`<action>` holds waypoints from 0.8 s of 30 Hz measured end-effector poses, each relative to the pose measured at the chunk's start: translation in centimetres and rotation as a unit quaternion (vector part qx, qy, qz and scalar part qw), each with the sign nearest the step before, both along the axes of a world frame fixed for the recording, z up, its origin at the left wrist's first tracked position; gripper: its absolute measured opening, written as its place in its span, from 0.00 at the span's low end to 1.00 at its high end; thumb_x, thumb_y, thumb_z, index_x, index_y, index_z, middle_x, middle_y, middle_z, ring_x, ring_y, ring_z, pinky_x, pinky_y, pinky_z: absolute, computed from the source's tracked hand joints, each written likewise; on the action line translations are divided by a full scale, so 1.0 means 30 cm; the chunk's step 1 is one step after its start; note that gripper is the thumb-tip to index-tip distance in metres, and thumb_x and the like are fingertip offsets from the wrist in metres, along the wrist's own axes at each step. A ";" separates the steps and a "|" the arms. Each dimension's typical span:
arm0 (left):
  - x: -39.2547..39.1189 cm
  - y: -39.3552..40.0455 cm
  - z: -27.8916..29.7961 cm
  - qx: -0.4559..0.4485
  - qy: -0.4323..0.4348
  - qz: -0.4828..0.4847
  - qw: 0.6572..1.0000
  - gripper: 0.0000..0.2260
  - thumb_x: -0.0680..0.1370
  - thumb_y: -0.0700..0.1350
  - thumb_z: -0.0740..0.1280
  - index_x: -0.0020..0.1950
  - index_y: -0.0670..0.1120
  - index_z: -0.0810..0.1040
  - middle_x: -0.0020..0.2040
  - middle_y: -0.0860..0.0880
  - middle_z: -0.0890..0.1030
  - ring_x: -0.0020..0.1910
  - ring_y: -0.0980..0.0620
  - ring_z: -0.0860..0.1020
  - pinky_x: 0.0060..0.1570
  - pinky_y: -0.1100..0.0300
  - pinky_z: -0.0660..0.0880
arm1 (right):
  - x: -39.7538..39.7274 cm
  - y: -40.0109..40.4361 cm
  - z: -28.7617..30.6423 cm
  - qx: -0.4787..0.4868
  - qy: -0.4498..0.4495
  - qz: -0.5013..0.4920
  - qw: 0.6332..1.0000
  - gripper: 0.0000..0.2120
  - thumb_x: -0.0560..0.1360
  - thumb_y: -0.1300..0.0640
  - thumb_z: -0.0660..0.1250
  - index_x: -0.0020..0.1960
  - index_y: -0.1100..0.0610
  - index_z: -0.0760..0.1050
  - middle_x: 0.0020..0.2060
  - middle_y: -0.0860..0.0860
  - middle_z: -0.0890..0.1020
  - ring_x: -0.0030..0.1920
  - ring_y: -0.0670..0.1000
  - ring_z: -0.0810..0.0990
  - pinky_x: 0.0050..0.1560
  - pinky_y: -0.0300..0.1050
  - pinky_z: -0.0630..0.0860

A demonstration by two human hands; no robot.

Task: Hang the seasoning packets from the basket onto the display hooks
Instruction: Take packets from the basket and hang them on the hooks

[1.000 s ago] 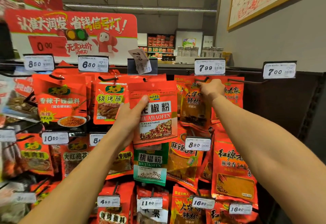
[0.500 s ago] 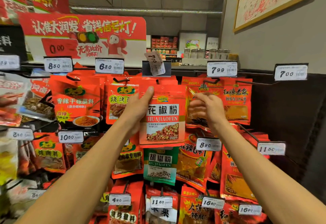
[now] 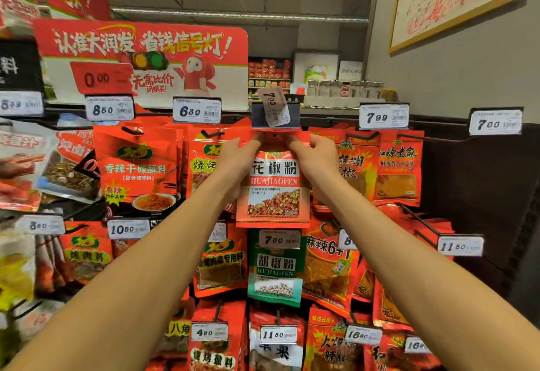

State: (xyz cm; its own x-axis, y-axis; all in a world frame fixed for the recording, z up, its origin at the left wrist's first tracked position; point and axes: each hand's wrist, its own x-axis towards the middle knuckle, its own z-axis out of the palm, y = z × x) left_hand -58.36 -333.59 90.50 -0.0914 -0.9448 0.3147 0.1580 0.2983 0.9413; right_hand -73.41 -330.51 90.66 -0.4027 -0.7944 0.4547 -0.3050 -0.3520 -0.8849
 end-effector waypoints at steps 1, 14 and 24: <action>-0.001 -0.001 0.006 0.008 0.001 0.000 1.000 0.09 0.79 0.53 0.70 0.49 0.48 0.78 0.35 0.49 0.86 0.31 0.50 0.85 0.26 0.61 0.77 | 0.005 0.002 0.005 -0.002 0.000 -0.005 1.000 0.14 0.75 0.45 0.72 0.44 0.57 0.82 0.37 0.52 0.87 0.40 0.56 0.87 0.46 0.65 0.83; 0.000 -0.020 0.102 0.073 -0.059 -0.001 0.996 0.11 0.77 0.48 0.71 0.56 0.45 0.78 0.35 0.46 0.86 0.30 0.48 0.85 0.27 0.59 0.79 | 0.015 -0.008 0.041 -0.001 -0.021 -0.034 0.999 0.13 0.71 0.52 0.72 0.40 0.63 0.81 0.34 0.55 0.86 0.38 0.57 0.87 0.45 0.65 0.83; -0.020 -0.034 0.026 0.002 -0.141 0.142 0.980 0.17 0.78 0.56 0.70 0.49 0.41 0.80 0.47 0.42 0.86 0.45 0.42 0.85 0.50 0.44 0.82 | 0.008 -0.024 -0.020 0.039 0.070 -0.122 0.989 0.19 0.75 0.40 0.71 0.38 0.56 0.78 0.34 0.50 0.83 0.39 0.53 0.83 0.43 0.53 0.79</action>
State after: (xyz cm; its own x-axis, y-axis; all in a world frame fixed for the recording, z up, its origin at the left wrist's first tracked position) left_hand -58.97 -334.61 91.28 0.0936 -0.9456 0.3116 -0.1967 0.2893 0.9368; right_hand -73.18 -331.23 90.05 -0.5241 -0.7167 0.4602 -0.4935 -0.1848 -0.8499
